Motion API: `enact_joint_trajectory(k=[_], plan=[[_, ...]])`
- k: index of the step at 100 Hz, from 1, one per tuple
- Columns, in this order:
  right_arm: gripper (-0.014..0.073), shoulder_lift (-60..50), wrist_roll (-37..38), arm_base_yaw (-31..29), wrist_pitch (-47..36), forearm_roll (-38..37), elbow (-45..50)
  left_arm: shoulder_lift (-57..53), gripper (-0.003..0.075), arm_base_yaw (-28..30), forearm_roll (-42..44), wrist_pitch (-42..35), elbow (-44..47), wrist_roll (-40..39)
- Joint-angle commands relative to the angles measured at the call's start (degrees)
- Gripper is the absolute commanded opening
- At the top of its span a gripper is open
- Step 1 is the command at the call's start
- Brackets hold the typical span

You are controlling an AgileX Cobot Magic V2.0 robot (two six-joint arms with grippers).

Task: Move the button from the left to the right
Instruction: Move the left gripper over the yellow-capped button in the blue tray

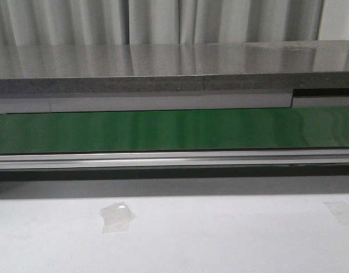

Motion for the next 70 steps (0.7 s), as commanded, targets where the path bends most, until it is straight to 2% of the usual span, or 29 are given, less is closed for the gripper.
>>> enact_joint_trajectory(k=[1, 39, 60, 70], plan=[[-0.0067, -0.81, 0.11, 0.12, -4.78, -0.51, -0.87, -1.94, -0.0020, 0.04, -0.21, -4.97, 2.67, -0.61], [-0.0067, -0.81, 0.11, 0.12, -4.78, -0.51, -0.87, -1.94, -0.0020, 0.04, -0.33, -4.88, 2.33, -0.61], [-0.0067, -0.81, 0.11, 0.12, -4.78, -0.51, -0.87, -0.60, -0.0020, 0.04, -2.79, 4.17, -4.30, -0.61], [-0.0067, -0.81, 0.11, 0.12, -4.78, -0.51, -0.87, 2.13, -0.0020, 0.04, -5.30, 5.92, -8.20, -0.61]])
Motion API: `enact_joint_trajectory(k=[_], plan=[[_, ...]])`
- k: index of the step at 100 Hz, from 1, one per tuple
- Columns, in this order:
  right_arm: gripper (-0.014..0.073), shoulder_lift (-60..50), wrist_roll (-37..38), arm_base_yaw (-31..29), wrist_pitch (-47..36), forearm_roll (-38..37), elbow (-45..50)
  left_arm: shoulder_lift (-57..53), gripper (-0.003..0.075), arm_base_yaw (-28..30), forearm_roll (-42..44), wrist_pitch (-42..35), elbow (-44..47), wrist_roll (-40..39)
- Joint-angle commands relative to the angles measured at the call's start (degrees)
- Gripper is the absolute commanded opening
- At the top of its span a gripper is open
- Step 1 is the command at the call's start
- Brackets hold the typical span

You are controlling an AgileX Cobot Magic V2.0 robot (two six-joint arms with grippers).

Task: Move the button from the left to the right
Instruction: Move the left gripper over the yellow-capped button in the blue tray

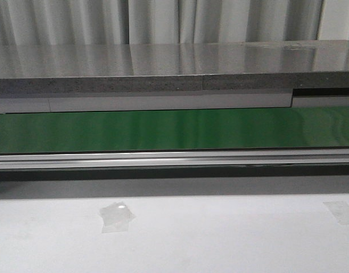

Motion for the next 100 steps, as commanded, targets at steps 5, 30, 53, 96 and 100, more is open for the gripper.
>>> enact_joint_trajectory(k=[5, 30, 53, 96, 100], plan=[[-0.0067, -0.81, 0.11, 0.12, -4.78, -0.51, -0.87, 4.07, -0.0020, 0.04, -3.76, -0.55, -7.94, -0.61], [-0.0067, -0.81, 0.11, 0.12, -4.78, -0.51, -0.87, 20.54, -0.0020, 0.04, -3.77, 21.96, -28.82, -0.61], [-0.0067, -0.81, 0.11, 0.12, -4.78, -0.51, -0.87, 35.95, -0.0020, 0.04, -2.44, 38.77, -46.40, -0.61], [-0.0067, -0.81, 0.11, 0.12, -4.78, -0.51, -0.87, 50.93, 0.0006, 0.04, -2.85, 46.06, -53.47, 2.09], [-0.0067, -0.81, 0.11, 0.12, -4.78, -0.51, -0.87, 51.41, 0.0050, 0.04, -2.85, 46.06, -53.47, 2.37]])
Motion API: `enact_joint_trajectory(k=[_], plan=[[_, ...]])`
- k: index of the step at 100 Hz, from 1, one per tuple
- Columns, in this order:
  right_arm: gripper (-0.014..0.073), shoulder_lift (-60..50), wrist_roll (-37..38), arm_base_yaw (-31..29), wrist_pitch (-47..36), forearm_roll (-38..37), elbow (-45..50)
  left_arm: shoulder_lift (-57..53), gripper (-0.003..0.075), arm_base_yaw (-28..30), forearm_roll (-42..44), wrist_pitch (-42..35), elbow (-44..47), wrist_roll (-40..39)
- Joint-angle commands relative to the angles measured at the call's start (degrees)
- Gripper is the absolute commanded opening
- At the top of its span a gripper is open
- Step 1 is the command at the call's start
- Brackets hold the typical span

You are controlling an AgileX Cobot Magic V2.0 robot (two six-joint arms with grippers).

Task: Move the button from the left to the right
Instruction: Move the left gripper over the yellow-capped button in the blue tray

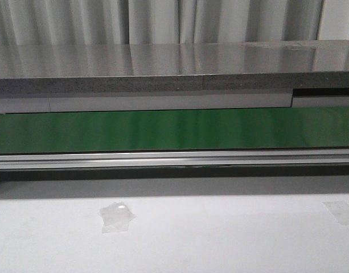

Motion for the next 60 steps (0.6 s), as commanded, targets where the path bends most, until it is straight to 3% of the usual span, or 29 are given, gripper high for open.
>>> enact_joint_trajectory(k=[1, 9, 21, 28, 37, 60], plan=[[-0.0067, -0.81, 0.11, 0.12, -4.78, -0.51, -0.87, 0.67, 0.0059, 0.04, -0.30, -2.63, -2.08, 0.85], [-0.0067, -0.81, 0.11, 0.12, -4.78, -0.51, -0.87, 0.81, 0.0205, 0.04, -0.31, -3.05, -2.08, 1.17], [-0.0067, -0.81, 0.11, 0.12, -4.78, -0.51, -0.87, 0.81, 0.0524, 0.04, 0.00, -4.62, -2.08, 1.17], [-0.0067, -0.81, 0.11, 0.12, -4.78, -0.51, -0.87, 0.81, 0.0618, 0.04, 0.00, -5.21, -2.08, 1.17], [-0.0067, -0.81, 0.11, 0.12, -4.78, -0.51, -0.87, 0.81, 0.0625, 0.04, -0.31, -5.21, -2.08, 0.80], [-0.0067, -0.81, 0.11, 0.12, -4.78, -0.51, -0.87, 1.72, 0.0539, 0.29, 3.36, -9.55, -2.23, -6.34]])
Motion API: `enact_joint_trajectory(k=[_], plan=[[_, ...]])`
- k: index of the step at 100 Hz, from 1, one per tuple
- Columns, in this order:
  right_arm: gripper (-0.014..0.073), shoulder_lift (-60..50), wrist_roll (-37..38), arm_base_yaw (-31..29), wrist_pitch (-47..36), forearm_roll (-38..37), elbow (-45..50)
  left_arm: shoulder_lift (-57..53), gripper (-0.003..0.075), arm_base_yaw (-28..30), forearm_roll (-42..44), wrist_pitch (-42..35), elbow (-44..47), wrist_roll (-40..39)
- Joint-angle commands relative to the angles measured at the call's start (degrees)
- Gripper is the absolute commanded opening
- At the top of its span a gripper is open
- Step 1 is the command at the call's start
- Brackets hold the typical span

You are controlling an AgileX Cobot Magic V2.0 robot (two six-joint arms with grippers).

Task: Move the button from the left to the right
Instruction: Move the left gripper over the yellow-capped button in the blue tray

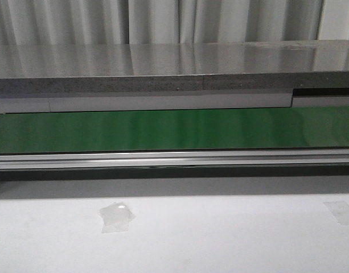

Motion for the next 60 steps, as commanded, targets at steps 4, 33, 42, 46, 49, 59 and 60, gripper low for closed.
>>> enact_joint_trajectory(k=[4, 33, 42, 46, 49, 59, 60], plan=[[-0.0067, -0.81, 0.11, 0.12, -4.78, -0.51, -0.87, 1.37, 0.0533, 0.77, 3.11, -6.24, -2.38, -4.83], [-0.0067, -0.81, 0.11, 0.12, -4.78, -0.51, -0.87, 14.19, 0.0533, 11.10, 3.71, -10.92, -5.05, -5.76], [-0.0067, -0.81, 0.11, 0.12, -4.78, -0.51, -0.87, 19.09, 0.0533, 13.14, 3.71, -11.41, -6.75, -5.33], [-0.0067, -0.81, 0.11, 0.12, -4.78, -0.51, -0.87, 21.05, 0.0533, 13.51, 3.71, -11.41, -7.72, -4.67], [-0.0067, -0.81, 0.11, 0.12, -4.78, -0.51, -0.87, 22.99, 0.0533, 13.76, 3.71, -11.72, -8.36, -4.50], [-0.0067, -0.81, 0.11, 0.12, -4.78, -0.51, -0.87, 28.04, 0.0533, 13.76, 3.71, -12.78, -10.73, -4.40], [-0.0067, -0.81, 0.11, 0.12, -4.78, -0.51, -0.87, 28.39, 0.0533, 13.76, 3.71, -12.78, -11.13, -4.40]])
